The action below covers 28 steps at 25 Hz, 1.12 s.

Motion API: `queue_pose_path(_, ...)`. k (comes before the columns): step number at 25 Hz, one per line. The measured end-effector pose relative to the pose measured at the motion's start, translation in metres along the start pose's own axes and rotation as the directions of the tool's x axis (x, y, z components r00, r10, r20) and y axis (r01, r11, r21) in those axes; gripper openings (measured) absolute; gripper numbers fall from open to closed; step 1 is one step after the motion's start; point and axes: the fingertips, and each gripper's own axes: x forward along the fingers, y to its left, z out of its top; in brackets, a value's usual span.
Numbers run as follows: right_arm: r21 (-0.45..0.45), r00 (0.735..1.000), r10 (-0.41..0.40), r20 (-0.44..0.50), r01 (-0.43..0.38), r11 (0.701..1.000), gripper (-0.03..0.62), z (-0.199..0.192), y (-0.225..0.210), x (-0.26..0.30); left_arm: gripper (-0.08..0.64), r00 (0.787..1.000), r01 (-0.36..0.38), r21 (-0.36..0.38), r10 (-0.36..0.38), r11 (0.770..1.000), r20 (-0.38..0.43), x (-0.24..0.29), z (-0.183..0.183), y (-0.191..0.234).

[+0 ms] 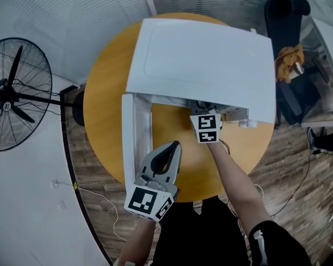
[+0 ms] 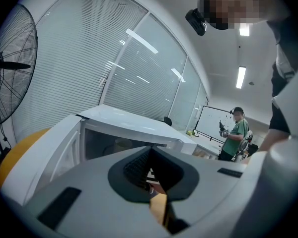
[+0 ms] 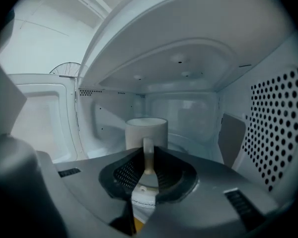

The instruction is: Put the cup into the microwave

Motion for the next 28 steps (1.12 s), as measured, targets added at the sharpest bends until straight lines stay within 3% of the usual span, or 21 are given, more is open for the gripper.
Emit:
queue_pose_path(13, -0.005, 1.0, -0.018, -0.001, 0.018, 1.0, 0.073, 0.002, -0.004, 0.012, -0.005, 1.0, -0.002, 0.004, 0.002, 1.0, 0.003, -0.003, 0.001, 0.001)
queue_pose_path(20, 0.002, 1.0, 0.001, -0.015, -0.001, 1.0, 0.171, -0.002, -0.001, 0.007, -0.005, 1.0, -0.006, 0.008, 0.006, 1.0, 0.006, -0.005, 0.003, -0.001)
queue_pose_path(28, 0.012, 1.0, 0.012, -0.011, -0.011, 1.0, 0.195, -0.006, 0.003, -0.016, -0.005, 1.0, -0.015, 0.009, 0.015, 1.0, 0.02, -0.008, 0.006, -0.012)
